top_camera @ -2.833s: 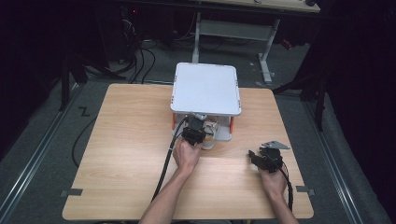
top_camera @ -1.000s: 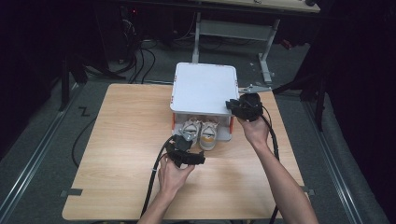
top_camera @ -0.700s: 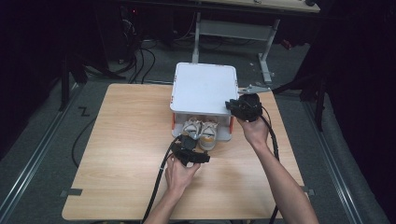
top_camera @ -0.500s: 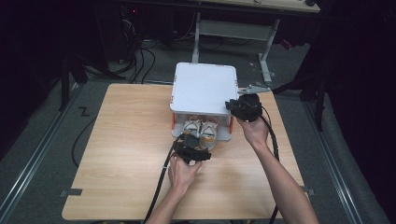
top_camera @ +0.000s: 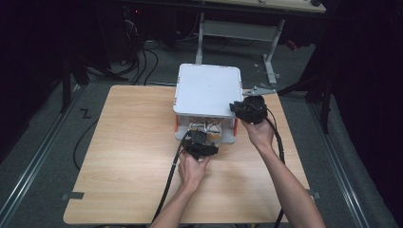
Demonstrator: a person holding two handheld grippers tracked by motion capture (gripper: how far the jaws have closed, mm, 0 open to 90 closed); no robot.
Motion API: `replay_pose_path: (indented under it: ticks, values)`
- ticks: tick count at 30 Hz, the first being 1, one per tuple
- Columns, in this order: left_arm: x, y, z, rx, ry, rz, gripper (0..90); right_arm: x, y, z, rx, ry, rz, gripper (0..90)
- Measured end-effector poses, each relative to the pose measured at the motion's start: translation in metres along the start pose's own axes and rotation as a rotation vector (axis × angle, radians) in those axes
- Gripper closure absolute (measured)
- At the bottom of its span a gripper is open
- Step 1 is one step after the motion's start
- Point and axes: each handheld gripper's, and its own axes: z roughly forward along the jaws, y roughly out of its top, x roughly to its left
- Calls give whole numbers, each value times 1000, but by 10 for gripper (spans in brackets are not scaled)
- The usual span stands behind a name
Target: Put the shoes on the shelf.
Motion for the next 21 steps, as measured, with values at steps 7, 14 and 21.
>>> replay_pose_path:
  ticks: [7, 14, 21]
  values:
    - [3, 8, 13, -35, 13, -40, 248, 0, 0, 0, 0, 1, -1, 737]
    - [4, 14, 24, -52, 15, -56, 260, -1, -1, 0, -4, 5, -3, 737]
    - [3, 20, 30, -54, 7, -68, 262, 0, -1, 0, -9, 4, -11, 739]
